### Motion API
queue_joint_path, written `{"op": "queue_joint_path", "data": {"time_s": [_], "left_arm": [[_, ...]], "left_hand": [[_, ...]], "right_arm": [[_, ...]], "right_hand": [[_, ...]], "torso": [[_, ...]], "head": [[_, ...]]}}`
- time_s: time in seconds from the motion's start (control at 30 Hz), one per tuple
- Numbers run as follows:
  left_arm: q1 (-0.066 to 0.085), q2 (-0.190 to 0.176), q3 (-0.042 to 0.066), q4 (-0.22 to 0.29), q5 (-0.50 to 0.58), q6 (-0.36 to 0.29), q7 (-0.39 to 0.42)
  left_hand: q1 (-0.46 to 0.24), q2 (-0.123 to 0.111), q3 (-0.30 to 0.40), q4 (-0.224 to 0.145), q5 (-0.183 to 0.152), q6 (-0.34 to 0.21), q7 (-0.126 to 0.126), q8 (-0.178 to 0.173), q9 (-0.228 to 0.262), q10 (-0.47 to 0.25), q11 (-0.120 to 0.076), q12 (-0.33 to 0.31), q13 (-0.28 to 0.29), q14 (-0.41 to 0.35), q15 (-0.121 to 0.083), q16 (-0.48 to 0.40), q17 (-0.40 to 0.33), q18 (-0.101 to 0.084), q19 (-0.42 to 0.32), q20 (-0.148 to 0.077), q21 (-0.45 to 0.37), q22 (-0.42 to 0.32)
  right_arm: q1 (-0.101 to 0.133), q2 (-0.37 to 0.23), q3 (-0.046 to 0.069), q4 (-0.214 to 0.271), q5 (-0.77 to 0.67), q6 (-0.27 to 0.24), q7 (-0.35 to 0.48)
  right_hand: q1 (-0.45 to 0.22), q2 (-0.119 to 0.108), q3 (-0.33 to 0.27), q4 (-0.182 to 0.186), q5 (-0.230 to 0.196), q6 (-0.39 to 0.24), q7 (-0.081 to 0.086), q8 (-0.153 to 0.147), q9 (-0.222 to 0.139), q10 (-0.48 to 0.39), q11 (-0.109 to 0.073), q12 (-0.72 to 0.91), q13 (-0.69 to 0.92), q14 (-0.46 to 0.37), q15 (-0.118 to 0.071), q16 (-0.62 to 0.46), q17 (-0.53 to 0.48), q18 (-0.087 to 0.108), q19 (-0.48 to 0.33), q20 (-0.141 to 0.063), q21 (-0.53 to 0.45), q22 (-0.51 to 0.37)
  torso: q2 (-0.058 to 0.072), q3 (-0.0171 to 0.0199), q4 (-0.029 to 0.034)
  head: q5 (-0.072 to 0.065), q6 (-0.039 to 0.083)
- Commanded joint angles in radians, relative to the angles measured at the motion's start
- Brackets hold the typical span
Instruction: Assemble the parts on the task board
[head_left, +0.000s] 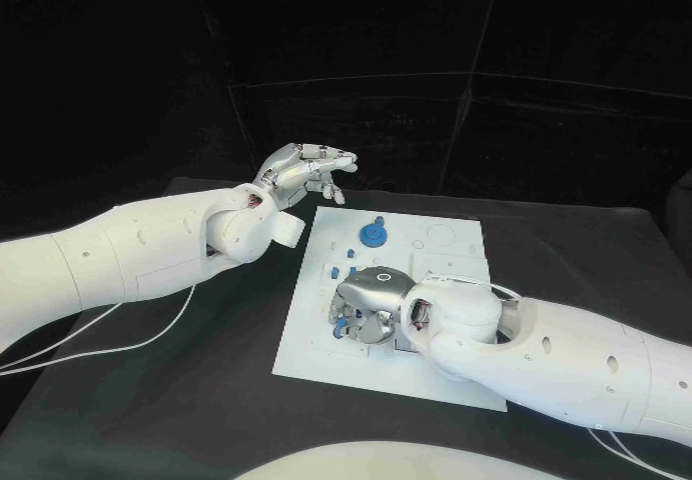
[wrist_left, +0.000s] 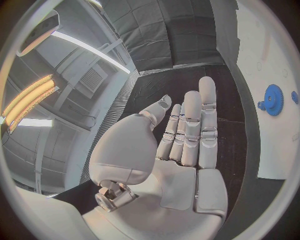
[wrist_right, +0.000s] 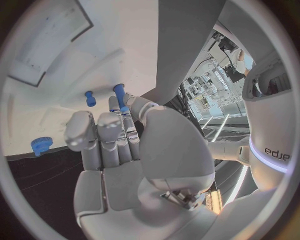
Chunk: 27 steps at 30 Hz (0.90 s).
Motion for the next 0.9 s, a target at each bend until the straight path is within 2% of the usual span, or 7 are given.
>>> {"op": "queue_joint_path", "data": {"time_s": [0.03, 0.23, 0.7, 0.9], "left_arm": [[0.002, 0.0, 0.001, 0.001, 0.003, 0.008, 0.003], [0.002, 0.0, 0.001, 0.0, -0.001, 0.01, 0.001], [0.002, 0.001, 0.001, -0.002, -0.011, 0.013, -0.002], [0.002, 0.001, 0.001, -0.002, -0.011, 0.013, -0.002]], "left_hand": [[0.0, 0.008, -0.001, -0.003, 0.002, 0.0, -0.001, -0.004, 0.001, 0.005, 0.002, -0.004, 0.0, -0.009, 0.0, 0.003, -0.002, 0.005, -0.001, -0.001, -0.007, -0.002], [0.002, 0.009, 0.0, -0.004, 0.002, 0.0, -0.001, -0.004, 0.001, 0.005, 0.002, -0.005, 0.0, -0.009, 0.0, 0.003, -0.002, 0.005, -0.001, -0.002, -0.007, -0.002], [0.002, 0.009, 0.0, -0.004, 0.002, 0.0, -0.001, -0.004, 0.001, 0.005, 0.002, -0.005, 0.0, -0.009, 0.0, 0.003, -0.002, 0.005, -0.001, -0.002, -0.007, -0.002], [0.002, 0.009, 0.0, -0.004, 0.002, 0.0, -0.001, -0.004, 0.001, 0.005, 0.002, -0.005, 0.0, -0.009, 0.0, 0.003, -0.002, 0.005, -0.001, -0.002, -0.007, -0.002]], "right_arm": [[-0.001, 0.003, -0.001, -0.001, -0.016, -0.01, 0.016], [-0.001, 0.005, -0.002, -0.001, -0.008, -0.018, 0.028], [-0.001, 0.004, -0.002, 0.002, 0.001, -0.021, 0.033], [-0.001, -0.004, -0.002, 0.007, 0.001, -0.053, 0.034]], "right_hand": [[-0.026, -0.015, -0.011, 0.008, 0.017, -0.029, 0.001, -0.01, -0.003, -0.034, 0.007, -0.017, -0.004, -0.001, 0.012, 0.002, -0.004, -0.01, -0.005, 0.007, -0.005, -0.003], [-0.052, -0.034, -0.033, 0.018, 0.03, -0.093, 0.003, -0.013, -0.005, -0.073, 0.014, -0.026, -0.003, -0.006, 0.018, -0.002, -0.015, -0.007, -0.014, 0.015, -0.014, -0.014], [-0.062, -0.04, -0.048, 0.023, 0.031, -0.113, 0.004, -0.011, -0.003, -0.082, 0.015, -0.022, -0.002, -0.008, 0.019, -0.004, -0.02, -0.006, -0.017, 0.017, -0.018, -0.019], [-0.073, -0.049, -0.077, 0.029, 0.039, -0.128, 0.006, -0.01, -0.002, -0.118, 0.019, -0.027, -0.003, -0.014, 0.021, -0.016, -0.041, 0.001, -0.039, 0.019, -0.043, -0.05]], "torso": [[0.0, 0.0002, 0.0002], [0.0, 0.0003, 0.0], [-0.001, 0.0005, -0.001], [0.0, 0.0007, -0.0008]], "head": [[0.0, 0.0], [0.001, -0.001], [0.0, -0.001], [-0.001, 0.002]]}}
